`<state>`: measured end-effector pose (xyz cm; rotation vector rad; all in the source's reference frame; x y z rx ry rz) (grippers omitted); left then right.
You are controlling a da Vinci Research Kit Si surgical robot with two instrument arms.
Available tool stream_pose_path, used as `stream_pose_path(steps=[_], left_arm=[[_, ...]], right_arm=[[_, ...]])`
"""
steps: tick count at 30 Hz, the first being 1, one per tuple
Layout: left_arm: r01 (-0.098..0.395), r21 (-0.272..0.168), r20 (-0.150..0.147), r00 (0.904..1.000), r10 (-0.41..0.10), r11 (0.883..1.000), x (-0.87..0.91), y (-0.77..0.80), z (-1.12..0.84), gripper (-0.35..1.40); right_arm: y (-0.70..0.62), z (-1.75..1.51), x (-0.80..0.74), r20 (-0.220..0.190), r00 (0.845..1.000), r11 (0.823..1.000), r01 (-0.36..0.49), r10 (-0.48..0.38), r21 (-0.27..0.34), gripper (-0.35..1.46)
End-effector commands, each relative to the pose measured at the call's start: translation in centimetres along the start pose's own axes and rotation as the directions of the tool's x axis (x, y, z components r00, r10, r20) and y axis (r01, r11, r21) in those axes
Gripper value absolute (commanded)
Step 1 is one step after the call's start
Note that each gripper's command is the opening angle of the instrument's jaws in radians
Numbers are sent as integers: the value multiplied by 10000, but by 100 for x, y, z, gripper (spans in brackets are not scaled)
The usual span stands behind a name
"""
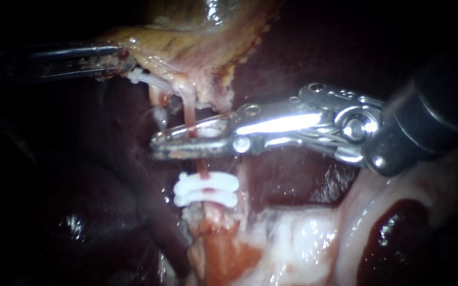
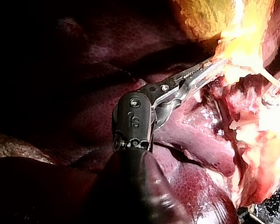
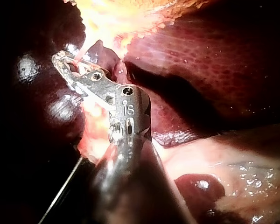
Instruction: Clipping third clip right tube
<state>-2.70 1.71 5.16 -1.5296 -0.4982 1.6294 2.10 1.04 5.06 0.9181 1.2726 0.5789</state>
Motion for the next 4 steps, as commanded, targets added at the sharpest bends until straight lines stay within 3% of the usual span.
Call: stream_pose_path(steps=[1, 4], left_arm=[[1, 2, -1, 10000, -1, 10000, 0, 0, 0, -35], [1, 4, -2, 10000, -1, 10000, 0, 0, 1, -35]], right_arm=[[0, 0, 0, 3, 10000, 10000, 0, 0, -1, -35], [2, 1, -1, -2, 10000, 10000, 1, -1, -14, -35]])
